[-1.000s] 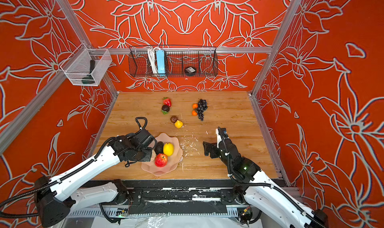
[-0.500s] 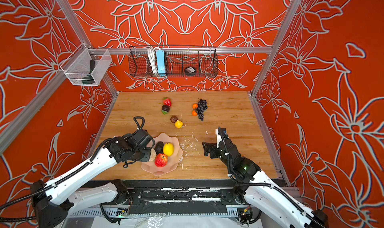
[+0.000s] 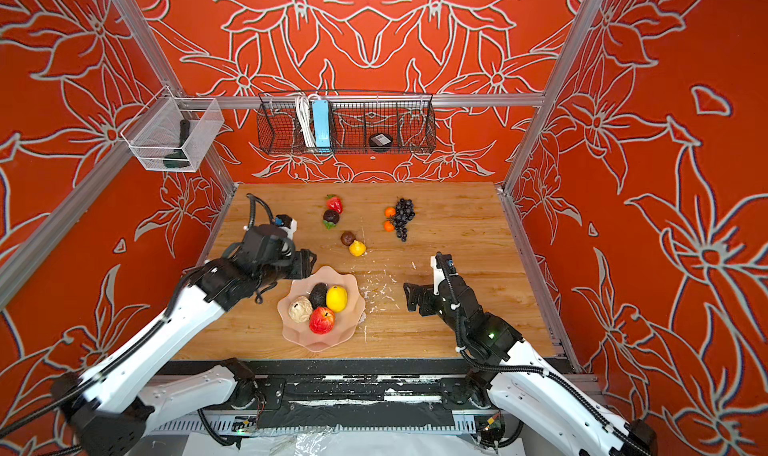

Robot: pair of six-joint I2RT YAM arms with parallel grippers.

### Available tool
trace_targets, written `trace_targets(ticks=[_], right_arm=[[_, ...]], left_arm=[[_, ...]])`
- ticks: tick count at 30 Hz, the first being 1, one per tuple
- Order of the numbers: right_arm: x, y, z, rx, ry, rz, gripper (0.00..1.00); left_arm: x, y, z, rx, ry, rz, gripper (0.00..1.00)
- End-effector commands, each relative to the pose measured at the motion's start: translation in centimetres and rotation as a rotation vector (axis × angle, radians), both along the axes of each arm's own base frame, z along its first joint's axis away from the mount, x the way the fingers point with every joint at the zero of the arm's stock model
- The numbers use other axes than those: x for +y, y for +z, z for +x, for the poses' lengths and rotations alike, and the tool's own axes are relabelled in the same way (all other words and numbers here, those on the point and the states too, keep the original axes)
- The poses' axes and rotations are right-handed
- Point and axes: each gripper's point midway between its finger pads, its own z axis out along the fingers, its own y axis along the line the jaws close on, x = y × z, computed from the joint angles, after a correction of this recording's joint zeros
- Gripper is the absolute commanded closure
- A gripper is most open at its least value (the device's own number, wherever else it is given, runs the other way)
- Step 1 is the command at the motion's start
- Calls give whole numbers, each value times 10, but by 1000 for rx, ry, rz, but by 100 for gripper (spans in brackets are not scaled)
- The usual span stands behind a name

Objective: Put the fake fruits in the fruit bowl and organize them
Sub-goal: 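Move the left gripper to the mangosteen in the fruit pile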

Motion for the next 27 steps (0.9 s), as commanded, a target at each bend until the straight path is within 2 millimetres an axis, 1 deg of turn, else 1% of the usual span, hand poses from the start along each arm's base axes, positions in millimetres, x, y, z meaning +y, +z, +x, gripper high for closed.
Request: trace_targets(ticks=[1,3,8,11,13,16,21,24,27], right_arm=[[0,14,-4,0,4,35,2],[-2,12,-6,5,3,39,2],[-6,6,-11,27,-11,45,2],[-5,5,-12,38,-8,54,2],[-4,5,-13,42,-4,62,2],[-5,4,-14,49,-5,56,2],[-6,1,-15,56,-14,61,2],[-5,-1,-14,62,-16,66,2],[-4,-5,-13,72,-15,62,2]], left_arm=[[-1,0,45,-31,18,-86,34],[2,-8,70,-19,40,-100,34],[7,-42,124,14,84,-14,30],[7,-63,156,30,68,35,26],[5,-78,177,69,34,74,26],[-1,-95,201,121,-28,138,26],[8,-109,227,137,-11,216,21],[14,-121,239,156,-3,251,19],[15,-135,247,170,-6,247,17]])
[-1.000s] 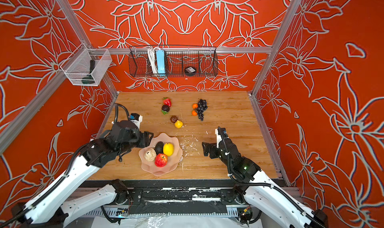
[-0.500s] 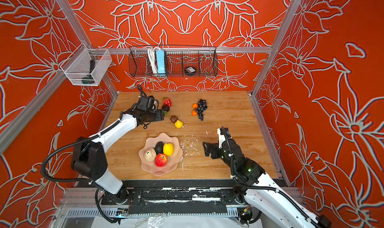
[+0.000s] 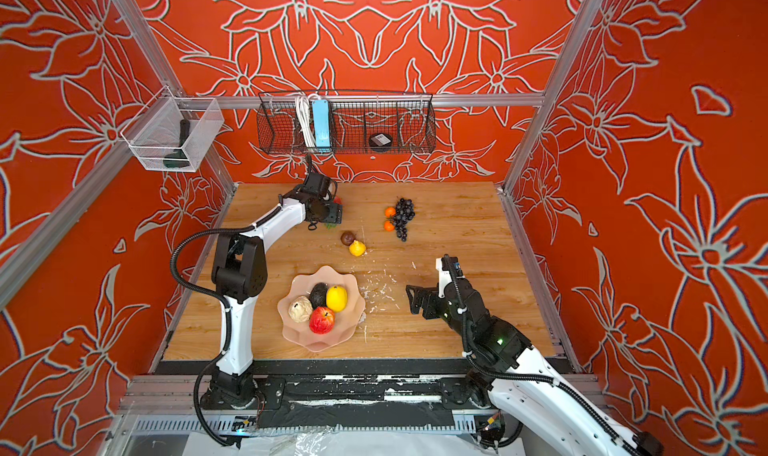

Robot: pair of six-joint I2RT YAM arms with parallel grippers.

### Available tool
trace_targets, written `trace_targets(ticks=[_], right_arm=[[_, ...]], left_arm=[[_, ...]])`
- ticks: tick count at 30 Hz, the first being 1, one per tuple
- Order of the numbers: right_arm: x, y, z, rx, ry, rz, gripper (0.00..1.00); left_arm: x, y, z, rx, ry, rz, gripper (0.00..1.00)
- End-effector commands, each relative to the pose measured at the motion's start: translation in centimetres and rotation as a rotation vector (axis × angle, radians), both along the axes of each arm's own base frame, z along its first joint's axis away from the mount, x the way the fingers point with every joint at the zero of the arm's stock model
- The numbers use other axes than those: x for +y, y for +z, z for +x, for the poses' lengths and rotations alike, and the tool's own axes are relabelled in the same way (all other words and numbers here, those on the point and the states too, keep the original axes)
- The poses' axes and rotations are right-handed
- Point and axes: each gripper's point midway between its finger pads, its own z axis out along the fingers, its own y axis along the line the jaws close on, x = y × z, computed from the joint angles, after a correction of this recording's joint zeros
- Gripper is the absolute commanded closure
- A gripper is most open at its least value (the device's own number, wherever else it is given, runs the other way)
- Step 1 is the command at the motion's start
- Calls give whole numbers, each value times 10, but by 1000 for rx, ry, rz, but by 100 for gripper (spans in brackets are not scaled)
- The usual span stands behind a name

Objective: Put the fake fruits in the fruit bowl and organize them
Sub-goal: 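Move the left gripper to the mangosteen in the fruit pile, then close the left gripper on the mangosteen and lift it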

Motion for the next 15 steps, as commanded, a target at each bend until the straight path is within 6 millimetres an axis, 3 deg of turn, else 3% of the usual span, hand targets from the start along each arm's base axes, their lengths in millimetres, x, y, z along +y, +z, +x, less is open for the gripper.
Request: trace_targets(ticks=[1,15], right_arm=[[1,-5,0,28,-4,14,2],[9,-19,-1,81,7,43,2]], left_arm=[[11,-18,4,50,4,45,17],[11,-56,30,148,71,31,17]])
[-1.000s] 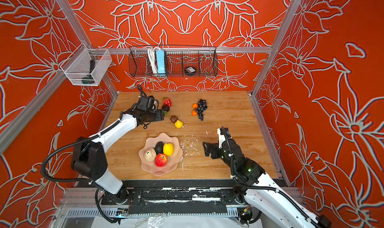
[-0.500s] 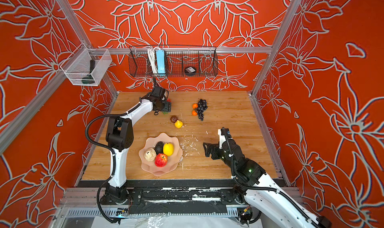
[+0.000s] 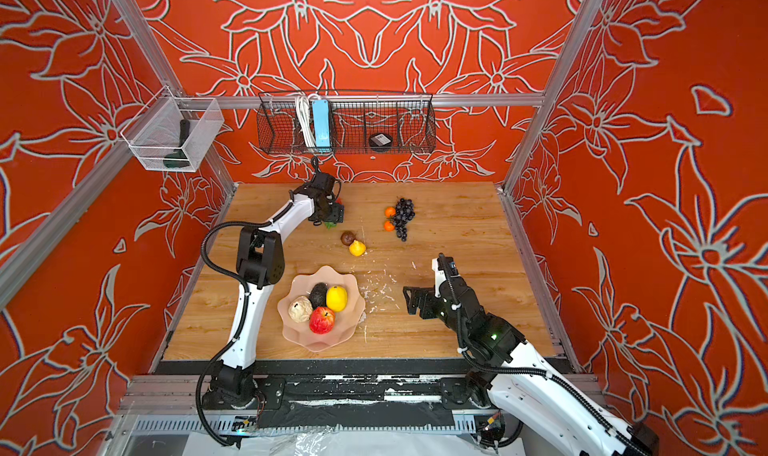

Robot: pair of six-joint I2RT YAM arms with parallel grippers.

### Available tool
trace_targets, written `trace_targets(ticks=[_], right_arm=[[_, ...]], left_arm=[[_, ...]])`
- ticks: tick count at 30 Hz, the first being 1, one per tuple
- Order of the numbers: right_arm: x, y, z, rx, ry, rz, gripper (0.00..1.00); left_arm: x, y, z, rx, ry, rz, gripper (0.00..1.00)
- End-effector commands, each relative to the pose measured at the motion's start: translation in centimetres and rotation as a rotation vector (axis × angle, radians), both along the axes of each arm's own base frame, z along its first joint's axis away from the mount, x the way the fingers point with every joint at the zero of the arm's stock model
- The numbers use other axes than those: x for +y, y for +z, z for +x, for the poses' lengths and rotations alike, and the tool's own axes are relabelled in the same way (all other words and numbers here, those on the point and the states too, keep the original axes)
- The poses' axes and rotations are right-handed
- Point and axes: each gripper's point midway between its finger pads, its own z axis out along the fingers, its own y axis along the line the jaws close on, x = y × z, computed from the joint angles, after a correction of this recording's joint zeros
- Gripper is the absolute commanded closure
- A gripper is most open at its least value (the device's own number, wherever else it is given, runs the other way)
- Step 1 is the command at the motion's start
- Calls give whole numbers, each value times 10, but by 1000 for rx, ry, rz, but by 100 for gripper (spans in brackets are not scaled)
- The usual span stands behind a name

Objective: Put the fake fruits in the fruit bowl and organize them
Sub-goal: 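Close the left gripper on the mangosteen and lift it, then carry the mangosteen toward the bowl with the left gripper while the right reaches toward it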

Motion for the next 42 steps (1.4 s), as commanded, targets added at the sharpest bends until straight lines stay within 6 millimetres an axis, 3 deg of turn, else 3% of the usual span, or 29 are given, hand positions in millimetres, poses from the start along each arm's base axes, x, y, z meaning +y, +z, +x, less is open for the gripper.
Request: trace_targets(ticks=[1,4,12,18,22,30,35,42], right_arm=[[2,-6,-1,24,-6,32,2],[1,-5,-2,21,-8,27,2],[0,-5,-2,26,-12,31,2],[2,-5,-1,28,-11,41,2],[7,-1,-2,21,11,55,2],[26,14,2,-9,98,90,4],[50,26,7,-12,166,165,9],[94,43,20,16,275,284,20]], left_arm=[[3,-7,-3,39,23,6,17],[3,-8,-1,40,23,3,21],[5,-9,-2,62,57,-47,46],[10,4,-11,54,121,-93,49],[13,29,-25,35,208,-211,51],[12,96,-77,-80,332,-538,54],[15,126,-115,-152,408,-757,54],[1,133,-176,-164,540,-1055,55]])
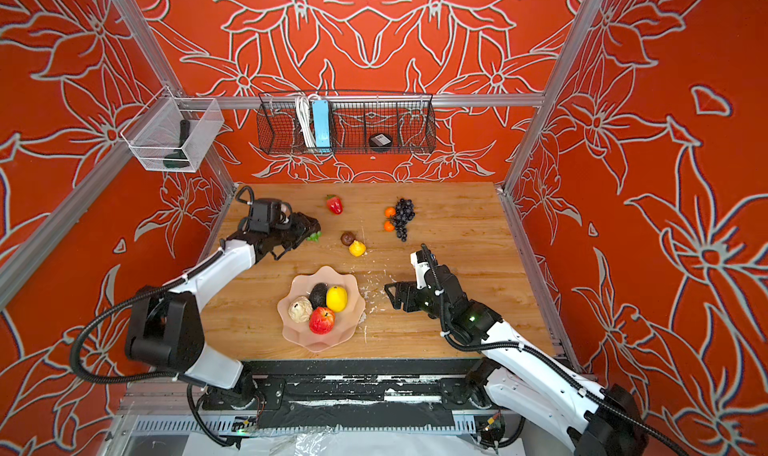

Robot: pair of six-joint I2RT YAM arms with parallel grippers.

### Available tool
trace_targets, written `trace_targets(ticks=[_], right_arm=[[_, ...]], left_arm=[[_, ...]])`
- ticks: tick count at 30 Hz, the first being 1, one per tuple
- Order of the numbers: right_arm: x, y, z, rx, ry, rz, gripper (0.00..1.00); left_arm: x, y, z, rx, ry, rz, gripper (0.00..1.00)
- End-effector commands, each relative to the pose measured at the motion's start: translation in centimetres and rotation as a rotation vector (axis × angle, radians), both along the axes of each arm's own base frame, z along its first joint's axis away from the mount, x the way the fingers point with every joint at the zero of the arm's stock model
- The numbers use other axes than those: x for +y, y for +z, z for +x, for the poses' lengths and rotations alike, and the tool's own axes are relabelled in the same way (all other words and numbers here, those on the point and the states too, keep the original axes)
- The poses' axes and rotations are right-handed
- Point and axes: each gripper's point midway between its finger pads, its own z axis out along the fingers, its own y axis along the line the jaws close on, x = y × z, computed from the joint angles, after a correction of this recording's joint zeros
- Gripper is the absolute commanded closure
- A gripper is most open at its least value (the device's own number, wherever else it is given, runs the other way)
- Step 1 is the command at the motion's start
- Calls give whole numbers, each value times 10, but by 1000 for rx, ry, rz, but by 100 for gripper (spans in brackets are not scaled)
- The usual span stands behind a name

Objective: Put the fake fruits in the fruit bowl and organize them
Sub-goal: 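Carry the mangosteen toward the bowl with the left gripper while the right reaches toward it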

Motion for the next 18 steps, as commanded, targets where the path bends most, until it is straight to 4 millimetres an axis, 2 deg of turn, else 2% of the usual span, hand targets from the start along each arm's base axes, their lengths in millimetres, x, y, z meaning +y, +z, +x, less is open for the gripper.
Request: trace_targets(ticks=[1,9,13,18], right_arm=[[33,40,8,-49,79,150,20],[79,42,23,-12,136,233,29],[91,45,23,-24,152,251,32],[102,47,19,-21,170,280,37]], left_arm=[[-17,18,-14,-44,67,-217,55],[-50,29,-74,-96,116,-359,56],[-57,40,-92,-122,119,-340,57],[-65,41,-107,-141,121,-382,57]])
